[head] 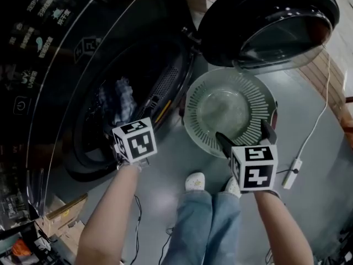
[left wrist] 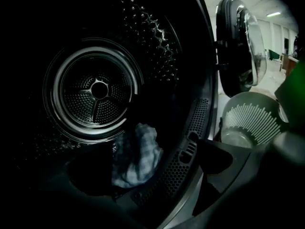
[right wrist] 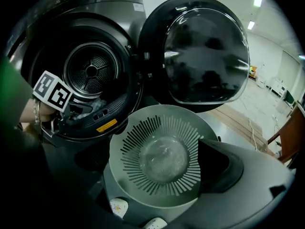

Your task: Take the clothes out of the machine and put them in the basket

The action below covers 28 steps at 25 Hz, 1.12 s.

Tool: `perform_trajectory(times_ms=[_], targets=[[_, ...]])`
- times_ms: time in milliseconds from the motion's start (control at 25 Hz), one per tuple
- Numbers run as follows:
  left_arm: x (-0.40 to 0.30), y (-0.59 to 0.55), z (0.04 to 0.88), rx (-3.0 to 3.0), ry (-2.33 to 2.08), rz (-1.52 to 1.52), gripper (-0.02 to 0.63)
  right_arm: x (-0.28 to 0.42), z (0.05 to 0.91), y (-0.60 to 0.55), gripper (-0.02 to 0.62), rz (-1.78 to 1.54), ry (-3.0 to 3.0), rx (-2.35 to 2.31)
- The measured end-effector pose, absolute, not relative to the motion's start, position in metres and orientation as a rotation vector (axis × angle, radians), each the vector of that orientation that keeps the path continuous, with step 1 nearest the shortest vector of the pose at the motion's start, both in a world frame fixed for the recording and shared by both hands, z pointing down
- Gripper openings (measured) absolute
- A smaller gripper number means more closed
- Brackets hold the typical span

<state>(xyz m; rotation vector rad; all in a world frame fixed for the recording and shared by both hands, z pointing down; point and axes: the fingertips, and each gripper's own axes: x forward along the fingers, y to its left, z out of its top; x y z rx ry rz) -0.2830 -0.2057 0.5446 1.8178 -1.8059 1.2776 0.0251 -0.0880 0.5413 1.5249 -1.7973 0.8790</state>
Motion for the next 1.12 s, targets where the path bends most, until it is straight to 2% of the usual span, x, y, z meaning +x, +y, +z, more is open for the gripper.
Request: perform_trajectory(times_ms=[240, 600, 760, 800, 840, 880, 920, 1120], targets=[[-0.321, -0.237, 0.568, 1.687, -1.879, 1.37, 0.552, 0.002, 0.546, -0.09, 0.568, 0.858, -1.823, 1.471], [-0.346, -0.263, 0.6, 1.592, -1.776, 1.498, 0.549, 0.005, 0.566, -0.092, 0.568, 0.872, -1.793, 1.461], [-0.358, -0.269, 0.611, 1.531, -1.76, 1.511, 0.502, 0.002, 0.572, -0.094, 0.568, 0.874, -1.79, 1.449], [-0.36, -0.266, 0.615, 1.508, -1.736, 1.552, 0.468, 0.001, 0.573, -0.095, 0.568, 0.877, -1.79, 1.448], [-0.361, -0.261, 0.62, 1.495, -1.706, 1.6, 0.339, 0.0, 0.574, -0.096, 0.568, 0.88, -1.791, 1.448], [-0.359, -0.258, 0.624, 1.504, -1.685, 1.649, 0.066, -0.001, 0.574, -0.097, 0.568, 0.884, -1.792, 1.45], [-0.355, -0.257, 0.625, 1.536, -1.671, 1.689, 0.038, -0.001, 0.575, -0.097, 0.568, 0.889, -1.793, 1.453], [-0.324, -0.251, 0.618, 1.694, -1.635, 1.8, 0.038, 0.001, 0.57, -0.091, 0.568, 0.906, -1.784, 1.46]])
